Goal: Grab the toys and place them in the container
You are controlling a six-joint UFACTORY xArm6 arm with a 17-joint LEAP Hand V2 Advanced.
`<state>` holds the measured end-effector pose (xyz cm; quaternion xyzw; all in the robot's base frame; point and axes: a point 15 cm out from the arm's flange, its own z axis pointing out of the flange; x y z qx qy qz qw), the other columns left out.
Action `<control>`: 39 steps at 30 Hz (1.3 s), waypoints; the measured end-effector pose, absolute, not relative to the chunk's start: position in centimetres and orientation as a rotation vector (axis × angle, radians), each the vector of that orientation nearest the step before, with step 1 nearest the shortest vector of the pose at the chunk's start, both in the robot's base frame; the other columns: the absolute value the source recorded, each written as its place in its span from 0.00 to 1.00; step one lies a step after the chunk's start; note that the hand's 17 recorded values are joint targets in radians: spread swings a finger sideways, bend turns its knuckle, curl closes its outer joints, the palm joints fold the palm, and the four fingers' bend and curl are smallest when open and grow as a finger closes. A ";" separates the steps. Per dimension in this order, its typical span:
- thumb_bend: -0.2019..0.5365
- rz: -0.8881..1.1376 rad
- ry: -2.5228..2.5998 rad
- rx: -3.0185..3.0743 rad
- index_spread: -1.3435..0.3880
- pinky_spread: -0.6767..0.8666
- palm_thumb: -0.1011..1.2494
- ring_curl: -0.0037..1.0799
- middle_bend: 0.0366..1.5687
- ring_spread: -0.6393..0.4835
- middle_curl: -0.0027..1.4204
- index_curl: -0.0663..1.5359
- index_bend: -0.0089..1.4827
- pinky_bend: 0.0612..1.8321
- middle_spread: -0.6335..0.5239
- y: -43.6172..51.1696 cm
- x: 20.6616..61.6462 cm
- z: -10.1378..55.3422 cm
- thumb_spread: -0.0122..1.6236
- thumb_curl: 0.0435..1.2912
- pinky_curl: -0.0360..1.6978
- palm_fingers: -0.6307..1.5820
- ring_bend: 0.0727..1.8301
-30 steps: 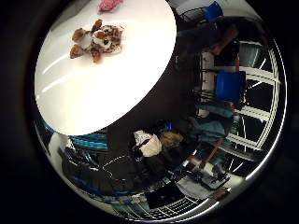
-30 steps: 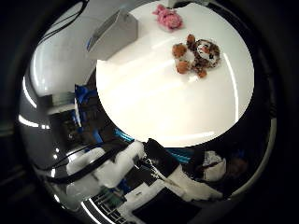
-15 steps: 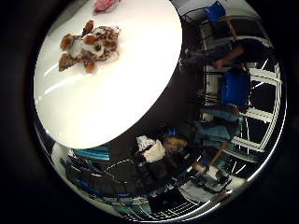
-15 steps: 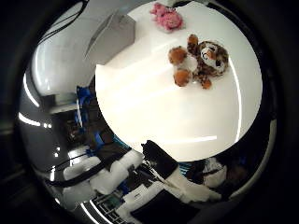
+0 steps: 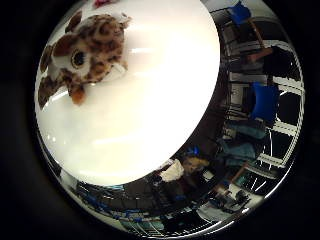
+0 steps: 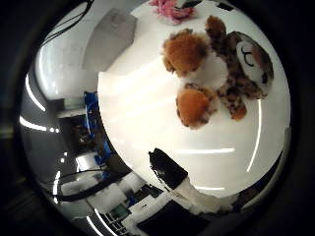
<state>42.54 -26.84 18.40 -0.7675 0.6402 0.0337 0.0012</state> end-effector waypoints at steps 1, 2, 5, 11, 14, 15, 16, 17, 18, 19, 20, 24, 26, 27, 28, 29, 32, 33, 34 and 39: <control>0.24 0.112 2.011 -2.409 0.55 0.70 0.42 0.24 0.10 0.75 0.22 0.22 0.12 0.19 0.59 -26.7 42.7 18.0 0.66 0.20 0.20 0.32 0.10; 0.24 0.123 2.011 -2.410 0.55 0.70 0.42 0.24 0.10 0.75 0.22 0.22 0.12 0.19 0.59 -26.4 42.8 17.6 0.66 0.20 0.20 0.32 0.10; 0.24 0.167 2.007 -2.422 0.55 0.70 0.43 0.24 0.10 0.75 0.22 0.22 0.12 0.19 0.59 -25.4 43.2 16.1 0.66 0.20 0.20 0.32 0.10; 0.24 0.189 1.996 -2.450 0.55 0.69 0.44 0.24 0.13 0.74 0.23 0.22 0.12 0.16 0.54 -24.5 43.7 14.8 0.66 0.20 0.19 0.38 0.11; 0.25 0.186 1.990 -2.456 0.56 0.64 0.46 0.27 0.17 0.65 0.24 0.21 0.11 0.16 0.46 -24.3 43.9 14.9 0.66 0.20 0.18 0.50 0.20; 0.25 0.185 1.989 -2.458 0.56 0.61 0.46 0.28 0.18 0.60 0.25 0.21 0.11 0.16 0.44 -24.3 43.8 15.0 0.66 0.21 0.18 0.53 0.25; 0.25 0.181 1.989 -2.457 0.57 0.52 0.48 0.32 0.23 0.52 0.27 0.20 0.09 0.21 0.40 -24.3 43.8 15.3 0.66 0.21 0.19 0.63 0.31; 0.25 0.174 1.989 -2.456 0.57 0.39 0.49 0.34 0.27 0.43 0.28 0.19 0.08 0.28 0.35 -24.4 43.8 15.6 0.66 0.21 0.20 0.70 0.37; 0.25 0.171 1.988 -2.457 0.57 0.30 0.50 0.35 0.30 0.39 0.30 0.18 0.09 0.33 0.34 -24.4 43.8 15.8 0.66 0.22 0.21 0.75 0.39; 0.26 0.162 1.987 -2.458 0.56 0.23 0.52 0.39 0.34 0.36 0.32 0.19 0.11 0.37 0.32 -24.4 43.8 16.2 0.67 0.22 0.23 0.80 0.43; 0.25 0.150 1.986 -2.459 0.56 0.17 0.53 0.41 0.40 0.33 0.36 0.21 0.15 0.41 0.31 -24.4 43.9 16.6 0.67 0.22 0.25 0.85 0.45; 0.27 0.157 1.992 -2.470 0.56 0.18 0.61 0.51 0.61 0.33 0.46 0.34 0.44 0.57 0.33 -24.7 43.4 17.1 0.67 0.26 0.33 0.90 0.59; 0.29 0.161 1.994 -2.470 0.57 0.21 0.68 0.54 0.67 0.34 0.49 0.40 0.55 0.62 0.34 -24.8 43.5 17.8 0.66 0.28 0.36 0.87 0.63; 0.31 0.175 1.996 -2.469 0.58 0.22 0.71 0.56 0.70 0.34 0.51 0.42 0.60 0.65 0.35 -24.8 43.4 18.2 0.66 0.30 0.37 0.86 0.65; 0.32 0.189 1.999 -2.464 0.59 0.24 0.76 0.58 0.73 0.35 0.52 0.45 0.66 0.67 0.36 -24.8 43.3 18.8 0.66 0.32 0.39 0.84 0.68; 0.33 0.196 2.002 -2.456 0.60 0.25 0.79 0.60 0.75 0.35 0.54 0.47 0.69 0.69 0.36 -24.9 43.3 19.6 0.66 0.33 0.41 0.82 0.69; 0.31 0.219 2.022 -2.433 0.62 0.27 0.83 0.64 0.79 0.35 0.56 0.50 0.74 0.72 0.38 -25.0 42.5 21.8 0.65 0.38 0.44 0.79 0.72; 0.30 0.239 2.024 -2.431 0.63 0.28 0.84 0.64 0.80 0.36 0.56 0.51 0.75 0.72 0.39 -24.8 41.9 22.5 0.65 0.39 0.45 0.79 0.72; 0.29 0.258 2.027 -2.429 0.63 0.29 0.85 0.65 0.81 0.36 0.56 0.52 0.75 0.72 0.39 -24.5 41.2 23.2 0.65 0.40 0.46 0.78 0.73; 0.26 0.297 2.035 -2.424 0.64 0.30 0.86 0.67 0.82 0.36 0.57 0.54 0.75 0.72 0.40 -23.5 38.9 28.9 0.64 0.44 0.50 0.77 0.73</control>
